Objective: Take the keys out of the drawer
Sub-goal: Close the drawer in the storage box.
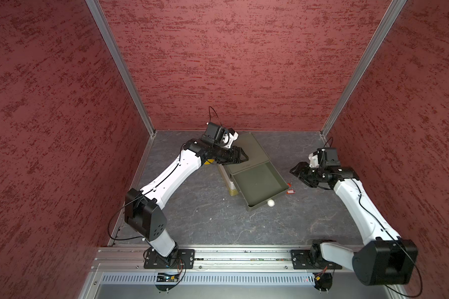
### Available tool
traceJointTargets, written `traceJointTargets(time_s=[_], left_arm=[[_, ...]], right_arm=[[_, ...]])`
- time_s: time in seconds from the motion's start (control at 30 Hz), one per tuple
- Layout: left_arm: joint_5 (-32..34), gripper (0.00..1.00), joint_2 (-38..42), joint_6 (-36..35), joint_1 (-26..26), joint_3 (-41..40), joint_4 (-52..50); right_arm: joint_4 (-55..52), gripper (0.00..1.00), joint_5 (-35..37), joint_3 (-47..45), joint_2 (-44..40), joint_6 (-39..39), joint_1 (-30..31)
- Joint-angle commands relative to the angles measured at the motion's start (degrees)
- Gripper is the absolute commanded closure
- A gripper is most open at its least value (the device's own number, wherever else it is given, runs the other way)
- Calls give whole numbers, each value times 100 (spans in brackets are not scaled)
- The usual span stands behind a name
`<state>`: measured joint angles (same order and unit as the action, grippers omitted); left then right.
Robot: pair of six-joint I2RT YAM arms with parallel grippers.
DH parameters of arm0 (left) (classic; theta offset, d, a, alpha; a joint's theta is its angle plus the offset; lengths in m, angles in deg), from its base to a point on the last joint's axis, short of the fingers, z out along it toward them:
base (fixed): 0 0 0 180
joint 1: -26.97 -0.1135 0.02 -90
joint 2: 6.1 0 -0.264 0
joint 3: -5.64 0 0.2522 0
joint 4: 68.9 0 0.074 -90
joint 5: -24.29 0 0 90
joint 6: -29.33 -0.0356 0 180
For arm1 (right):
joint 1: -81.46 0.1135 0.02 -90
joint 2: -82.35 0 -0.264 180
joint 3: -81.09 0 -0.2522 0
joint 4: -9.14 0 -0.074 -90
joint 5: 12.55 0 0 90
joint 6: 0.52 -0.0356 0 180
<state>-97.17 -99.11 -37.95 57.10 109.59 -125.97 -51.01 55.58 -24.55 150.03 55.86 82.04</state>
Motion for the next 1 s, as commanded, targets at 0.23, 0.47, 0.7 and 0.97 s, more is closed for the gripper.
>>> traceJointTargets(time_s=[0.23,0.47,0.7,0.97], left_arm=[[-176,35,469,110,-137,-379,595],[-236,35,609,175,-224,-589,809],[-284,35,540,330,-375,-560,851],[-388,35,108,444,-534,-289,678]], right_arm=[[921,41,-1524,114,-668,-946,-33],[1421,41,-2233,-84,-1060,-1456,-14],[828,41,-2610,-171,-1462,-1473,210],[-267,41,-2368,-328,-1825,-1269,806]])
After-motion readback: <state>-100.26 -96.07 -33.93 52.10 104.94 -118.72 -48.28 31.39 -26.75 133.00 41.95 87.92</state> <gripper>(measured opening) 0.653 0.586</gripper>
